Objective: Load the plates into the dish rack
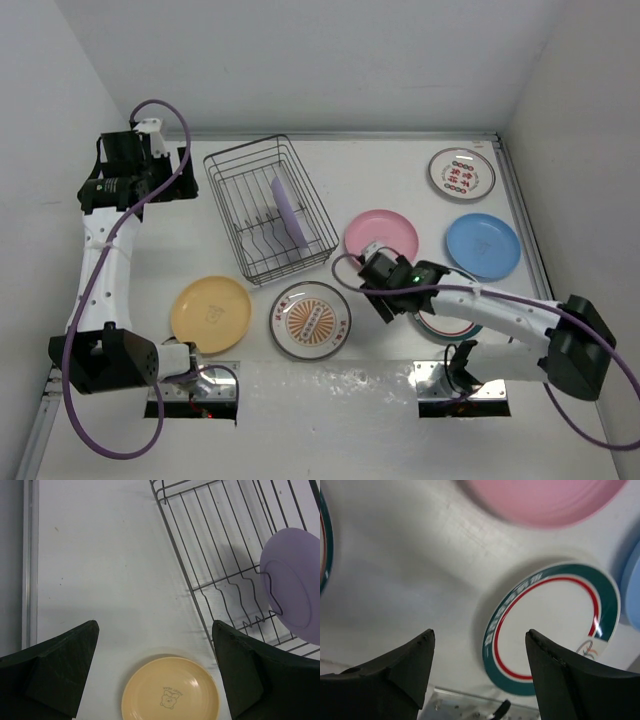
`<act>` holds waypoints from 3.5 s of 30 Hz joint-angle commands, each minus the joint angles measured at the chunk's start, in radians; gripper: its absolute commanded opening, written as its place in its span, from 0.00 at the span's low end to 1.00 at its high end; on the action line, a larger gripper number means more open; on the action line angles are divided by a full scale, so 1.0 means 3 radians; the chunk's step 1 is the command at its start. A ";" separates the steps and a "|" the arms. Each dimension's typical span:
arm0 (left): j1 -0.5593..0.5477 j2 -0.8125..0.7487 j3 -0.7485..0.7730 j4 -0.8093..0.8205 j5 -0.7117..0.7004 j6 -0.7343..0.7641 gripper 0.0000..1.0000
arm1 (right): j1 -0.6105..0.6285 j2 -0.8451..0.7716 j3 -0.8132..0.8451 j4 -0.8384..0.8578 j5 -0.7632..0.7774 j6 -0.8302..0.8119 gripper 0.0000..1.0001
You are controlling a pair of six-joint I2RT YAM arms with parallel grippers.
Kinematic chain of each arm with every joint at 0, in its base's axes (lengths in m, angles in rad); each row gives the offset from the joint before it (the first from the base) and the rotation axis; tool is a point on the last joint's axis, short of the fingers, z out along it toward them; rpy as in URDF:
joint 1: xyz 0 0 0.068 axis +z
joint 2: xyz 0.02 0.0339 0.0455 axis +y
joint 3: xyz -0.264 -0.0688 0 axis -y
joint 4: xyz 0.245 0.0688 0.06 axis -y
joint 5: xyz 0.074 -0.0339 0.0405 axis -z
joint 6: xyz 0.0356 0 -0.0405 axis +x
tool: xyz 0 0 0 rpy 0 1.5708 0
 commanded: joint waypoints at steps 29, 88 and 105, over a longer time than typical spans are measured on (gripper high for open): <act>0.0038 -0.0147 -0.0046 0.0217 0.0154 0.0102 0.96 | 0.0632 0.1110 -0.0347 -0.0258 0.1101 0.1194 0.00; 0.0549 -0.0101 -0.0343 0.0299 -0.0322 -0.0292 1.00 | 0.0264 0.2197 0.2420 0.3704 -0.1574 0.1891 0.00; 0.0549 -0.0132 -0.0399 0.0310 -0.0286 -0.0282 1.00 | 0.0335 0.2570 0.2399 0.3315 -0.1461 0.1287 0.00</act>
